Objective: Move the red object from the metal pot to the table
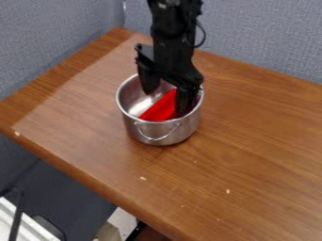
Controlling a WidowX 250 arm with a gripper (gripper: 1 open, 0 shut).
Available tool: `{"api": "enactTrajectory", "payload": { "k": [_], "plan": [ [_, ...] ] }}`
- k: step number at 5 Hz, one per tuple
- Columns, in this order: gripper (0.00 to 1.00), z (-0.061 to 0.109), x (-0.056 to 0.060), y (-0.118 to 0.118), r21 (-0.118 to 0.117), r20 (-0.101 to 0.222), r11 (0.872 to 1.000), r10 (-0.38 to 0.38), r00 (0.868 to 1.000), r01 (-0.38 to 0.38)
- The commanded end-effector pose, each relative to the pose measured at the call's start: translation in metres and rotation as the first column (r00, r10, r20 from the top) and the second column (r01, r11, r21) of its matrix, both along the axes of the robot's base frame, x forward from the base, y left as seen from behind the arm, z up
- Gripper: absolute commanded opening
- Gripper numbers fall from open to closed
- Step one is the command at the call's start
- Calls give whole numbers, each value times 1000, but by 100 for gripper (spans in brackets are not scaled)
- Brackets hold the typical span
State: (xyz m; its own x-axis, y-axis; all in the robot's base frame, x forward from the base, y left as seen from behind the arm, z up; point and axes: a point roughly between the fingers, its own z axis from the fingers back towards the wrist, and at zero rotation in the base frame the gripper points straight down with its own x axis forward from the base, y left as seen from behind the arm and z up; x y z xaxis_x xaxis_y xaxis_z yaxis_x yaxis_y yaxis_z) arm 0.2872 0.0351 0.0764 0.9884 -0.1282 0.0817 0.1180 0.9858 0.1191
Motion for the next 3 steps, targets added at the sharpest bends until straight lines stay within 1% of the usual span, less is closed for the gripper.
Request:
{"api": "enactTrajectory", "payload": {
  "k": [1, 3],
  "plan": [
    [100, 1, 6, 1, -9, 21, 1000, 2, 1000, -2],
    [100, -11, 8, 3, -20, -1, 1000, 9, 1000, -9]
  ]
}}
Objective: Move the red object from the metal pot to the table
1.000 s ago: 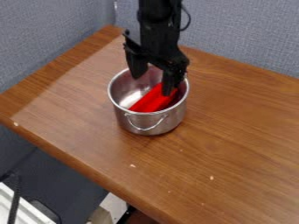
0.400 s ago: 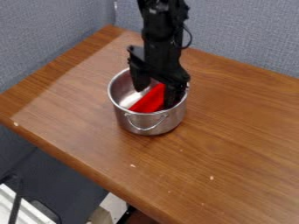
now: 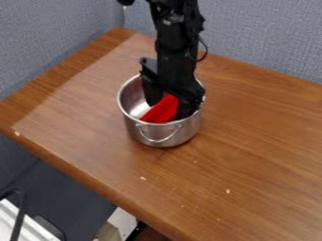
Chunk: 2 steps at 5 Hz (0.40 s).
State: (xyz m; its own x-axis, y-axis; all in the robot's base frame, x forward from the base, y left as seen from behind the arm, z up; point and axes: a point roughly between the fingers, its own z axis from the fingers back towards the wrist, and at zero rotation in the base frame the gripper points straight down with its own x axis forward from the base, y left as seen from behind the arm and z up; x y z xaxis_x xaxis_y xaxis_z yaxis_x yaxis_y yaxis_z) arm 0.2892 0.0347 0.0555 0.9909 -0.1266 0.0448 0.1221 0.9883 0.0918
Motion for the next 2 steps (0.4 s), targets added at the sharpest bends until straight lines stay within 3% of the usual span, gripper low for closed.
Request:
{"api": "enactTrajectory", "payload": {
  "k": [1, 2],
  "plan": [
    [0, 7, 7, 5, -3, 37, 1000, 11, 999, -11],
    [0, 9, 8, 5, -15, 37, 1000, 17, 999, -17]
  ]
}}
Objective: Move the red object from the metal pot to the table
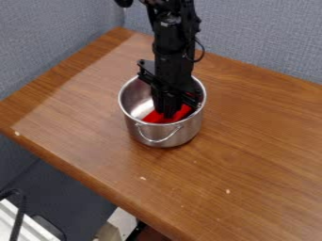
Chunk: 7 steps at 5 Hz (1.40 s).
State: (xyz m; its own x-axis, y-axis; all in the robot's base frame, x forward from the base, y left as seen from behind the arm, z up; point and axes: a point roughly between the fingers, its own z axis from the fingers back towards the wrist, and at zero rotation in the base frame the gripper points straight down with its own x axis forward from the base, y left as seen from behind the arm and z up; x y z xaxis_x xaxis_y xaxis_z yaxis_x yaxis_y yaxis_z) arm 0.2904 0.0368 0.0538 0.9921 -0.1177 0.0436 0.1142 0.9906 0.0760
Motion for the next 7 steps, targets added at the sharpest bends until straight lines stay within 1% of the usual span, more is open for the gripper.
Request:
{"api": "enactTrajectory", "payload": {
  "k": [1, 3, 4, 5, 6, 7],
  "plan": [
    [0, 18, 7, 2, -15, 49, 1000, 11, 999, -10],
    [0, 38, 9, 3, -35, 85, 999, 16, 996, -13],
    [0, 55, 10, 8, -48, 123, 998, 35, 992, -30],
    [0, 72, 10, 18, -52, 162, 998, 50, 986, -42],
    [0, 82, 9, 26, -48, 180, 997, 71, 981, -63],
    [0, 68, 14, 28, -27, 147, 998, 65, 987, -62]
  ]
}}
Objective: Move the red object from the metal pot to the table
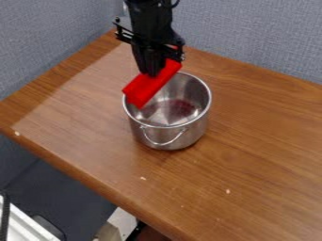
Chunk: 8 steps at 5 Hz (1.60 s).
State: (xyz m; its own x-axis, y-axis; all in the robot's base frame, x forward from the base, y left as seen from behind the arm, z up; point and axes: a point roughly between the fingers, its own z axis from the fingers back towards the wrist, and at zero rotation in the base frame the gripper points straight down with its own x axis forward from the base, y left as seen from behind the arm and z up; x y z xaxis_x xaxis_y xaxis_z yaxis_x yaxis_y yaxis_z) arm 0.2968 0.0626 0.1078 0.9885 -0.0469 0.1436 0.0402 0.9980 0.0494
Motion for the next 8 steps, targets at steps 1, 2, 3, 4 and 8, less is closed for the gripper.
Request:
{"api": "enactTrajectory", "payload": {
  "k": [1, 2, 3, 4, 8],
  "plan": [
    [0, 1, 12, 5, 22, 21, 1000, -2, 1000, 2],
    [0, -10, 15, 6, 36, -3, 999, 2, 1000, -2],
    [0, -16, 16, 7, 44, -24, 999, 5, 1000, -4],
    [100, -20, 16, 6, 42, -34, 999, 3, 999, -2],
    [100, -38, 12, 0, 30, -73, 999, -19, 997, 21]
  ]
}}
